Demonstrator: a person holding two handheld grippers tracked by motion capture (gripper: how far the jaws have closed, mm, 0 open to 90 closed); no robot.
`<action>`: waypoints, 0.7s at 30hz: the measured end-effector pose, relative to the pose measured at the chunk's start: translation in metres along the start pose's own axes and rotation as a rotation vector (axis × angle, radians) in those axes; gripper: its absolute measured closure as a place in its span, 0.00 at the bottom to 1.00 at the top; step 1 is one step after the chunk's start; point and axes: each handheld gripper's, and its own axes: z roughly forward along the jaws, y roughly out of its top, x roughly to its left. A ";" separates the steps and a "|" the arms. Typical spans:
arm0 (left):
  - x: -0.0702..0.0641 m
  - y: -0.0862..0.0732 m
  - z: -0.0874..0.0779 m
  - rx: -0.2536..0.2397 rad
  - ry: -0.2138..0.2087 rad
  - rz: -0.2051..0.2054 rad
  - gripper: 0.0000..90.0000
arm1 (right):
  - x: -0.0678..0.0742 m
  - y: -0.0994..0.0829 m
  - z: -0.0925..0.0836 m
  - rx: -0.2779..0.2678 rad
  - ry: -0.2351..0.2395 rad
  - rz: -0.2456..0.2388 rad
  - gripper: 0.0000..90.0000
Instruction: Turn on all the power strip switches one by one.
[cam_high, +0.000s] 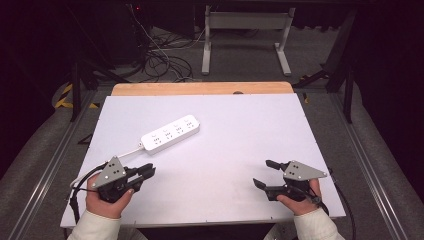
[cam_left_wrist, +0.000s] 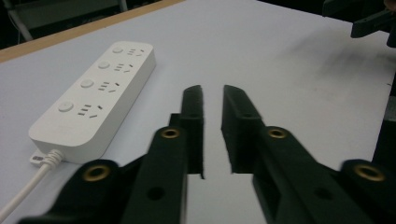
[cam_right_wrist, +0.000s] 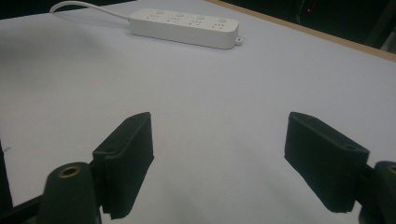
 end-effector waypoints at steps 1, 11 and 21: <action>0.000 0.002 -0.001 0.007 -0.001 0.002 0.98 | 0.000 0.000 0.000 -0.001 0.000 0.001 0.27; 0.006 0.023 0.000 0.038 0.013 -0.003 1.00 | 0.001 0.000 0.001 -0.001 0.007 0.004 0.27; 0.021 0.041 0.006 0.054 0.020 -0.044 1.00 | 0.000 -0.001 0.001 0.002 0.013 0.004 0.27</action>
